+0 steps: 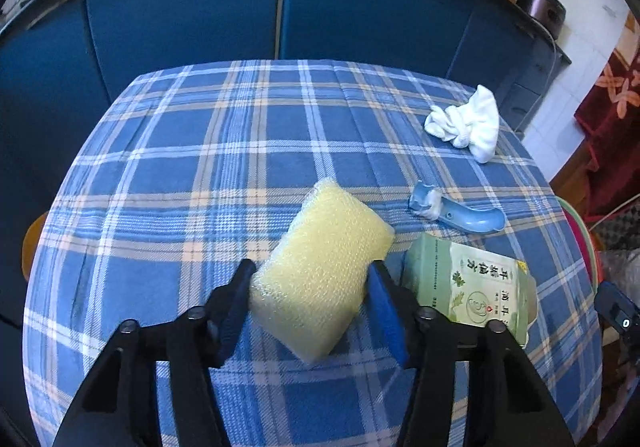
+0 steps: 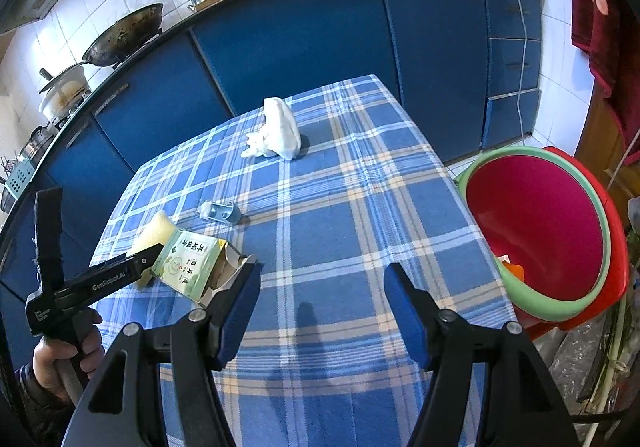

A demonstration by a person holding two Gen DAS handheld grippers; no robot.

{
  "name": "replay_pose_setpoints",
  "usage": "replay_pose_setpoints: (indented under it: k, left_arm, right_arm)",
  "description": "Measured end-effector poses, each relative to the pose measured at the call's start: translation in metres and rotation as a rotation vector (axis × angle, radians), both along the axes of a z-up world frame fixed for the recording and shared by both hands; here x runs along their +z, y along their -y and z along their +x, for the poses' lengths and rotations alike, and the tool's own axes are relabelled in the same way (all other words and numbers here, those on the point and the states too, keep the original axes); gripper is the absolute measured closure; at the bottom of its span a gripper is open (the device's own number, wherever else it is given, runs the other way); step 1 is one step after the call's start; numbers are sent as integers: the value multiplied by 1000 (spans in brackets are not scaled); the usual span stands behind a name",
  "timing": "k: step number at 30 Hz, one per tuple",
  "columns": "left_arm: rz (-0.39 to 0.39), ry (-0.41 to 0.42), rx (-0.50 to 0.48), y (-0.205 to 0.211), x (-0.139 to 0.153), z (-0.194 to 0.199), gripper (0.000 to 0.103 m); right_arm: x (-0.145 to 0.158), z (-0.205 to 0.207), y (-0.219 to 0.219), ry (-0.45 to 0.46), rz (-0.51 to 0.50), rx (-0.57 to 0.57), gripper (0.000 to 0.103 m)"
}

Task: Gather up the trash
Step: 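Grasp the yellow sponge with left tool while right tool grasps the green medicine box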

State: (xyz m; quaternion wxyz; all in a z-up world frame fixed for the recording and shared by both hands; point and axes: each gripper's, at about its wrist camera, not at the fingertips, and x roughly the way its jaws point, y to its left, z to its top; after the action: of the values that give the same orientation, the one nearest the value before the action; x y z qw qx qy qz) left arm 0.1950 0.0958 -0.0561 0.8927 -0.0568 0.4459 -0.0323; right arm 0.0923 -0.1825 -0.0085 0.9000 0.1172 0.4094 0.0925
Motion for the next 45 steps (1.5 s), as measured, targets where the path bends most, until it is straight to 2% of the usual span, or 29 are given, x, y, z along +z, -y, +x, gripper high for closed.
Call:
replay_pose_setpoints:
  k: [5, 12, 21, 32, 45]
  left_arm:
    - [-9, 32, -5, -1, 8, -7, 65]
    - [-59, 81, 39, -12, 23, -29, 73]
    - [-135, 123, 116, -34, 33, -69, 74]
    - [-159, 130, 162, -45, 31, -88, 74]
    - [-167, 124, 196, -53, 28, -97, 74]
  right_arm:
    - [-1, 5, -8, -1, -5, 24, 36]
    - [-6, 21, -27, 13, -2, 69, 36]
    - [-27, 46, -43, -26, -72, 67, 36]
    - [-27, 23, -72, -33, -111, 199, 36]
    - [-22, -3, -92, -55, -82, 318, 36]
